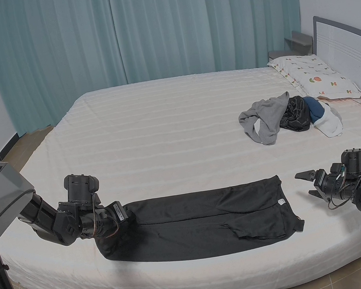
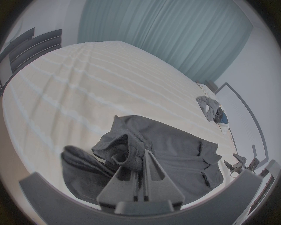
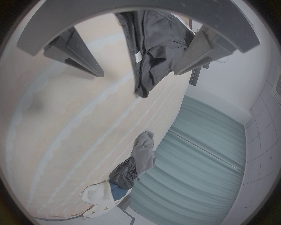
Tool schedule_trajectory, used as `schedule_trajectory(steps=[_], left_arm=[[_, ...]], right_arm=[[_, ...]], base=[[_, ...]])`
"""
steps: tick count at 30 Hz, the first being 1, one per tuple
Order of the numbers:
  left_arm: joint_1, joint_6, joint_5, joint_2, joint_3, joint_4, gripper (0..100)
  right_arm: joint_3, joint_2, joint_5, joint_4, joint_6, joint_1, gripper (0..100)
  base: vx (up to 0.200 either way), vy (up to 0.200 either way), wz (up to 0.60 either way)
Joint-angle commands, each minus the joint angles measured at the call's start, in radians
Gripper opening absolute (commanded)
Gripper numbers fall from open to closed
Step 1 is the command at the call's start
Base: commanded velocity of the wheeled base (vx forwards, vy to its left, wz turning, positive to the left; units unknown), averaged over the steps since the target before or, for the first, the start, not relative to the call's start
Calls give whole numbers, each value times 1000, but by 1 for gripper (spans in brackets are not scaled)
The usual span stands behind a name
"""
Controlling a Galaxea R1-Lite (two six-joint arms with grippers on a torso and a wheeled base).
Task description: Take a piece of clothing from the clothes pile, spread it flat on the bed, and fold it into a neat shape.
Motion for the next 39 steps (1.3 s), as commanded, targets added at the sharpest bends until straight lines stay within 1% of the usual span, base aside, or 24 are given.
schedule_trajectory(steps=[1, 4, 6, 10, 13, 19, 21, 23, 27, 32, 35, 36, 37, 39], left_arm=[[-61, -2, 24, -36, -74, 76, 0], [-93, -5, 50, -36, -128, 142, 0], [-119, -25, 61, -34, -164, 182, 0], [-169, -77, 64, -28, -266, 288, 0], [-199, -81, 64, -23, -338, 369, 0], [-260, -106, 71, 32, -436, 452, 0], [-291, -109, 88, 69, -497, 498, 0], [-311, -111, 102, 87, -529, 521, 0], [-340, -111, 122, 125, -562, 530, 0], [-372, -111, 179, 174, -600, 530, 0], [-380, -111, 185, 181, -615, 532, 0], [-381, -114, 186, 184, -618, 530, 100], [-383, -120, 186, 187, -623, 530, 100], [-387, -170, 185, 188, -649, 536, 100]], right_arm=[[2, -1, 1, 0, 0, 1, 100], [5, -2, 1, 0, 0, 1, 100], [5, -1, 1, 0, 0, 1, 100], [5, -1, 1, 0, 0, 1, 100], [5, -1, 1, 0, -2, 2, 100], [5, -1, 1, 0, -2, 2, 100], [5, -1, 1, 0, -2, 4, 100], [7, -2, 1, 0, -2, 4, 100], [7, -1, 1, 0, -3, 4, 100], [7, -1, 1, 0, -3, 7, 100], [7, -1, 1, 0, -3, 7, 100], [7, -1, 1, 0, -3, 7, 100], [7, -1, 1, 0, -3, 7, 100], [7, -1, -1, 0, -5, 8, 100]], base=[[0, -200, 0], [0, -200, 0], [0, -200, 0], [0, -200, 0], [0, -200, 0], [0, -200, 0], [0, -200, 0], [0, -200, 0], [0, 0, 0], [0, 0, 0], [0, 0, 0], [0, 0, 0], [0, 0, 0], [0, 0, 0]])
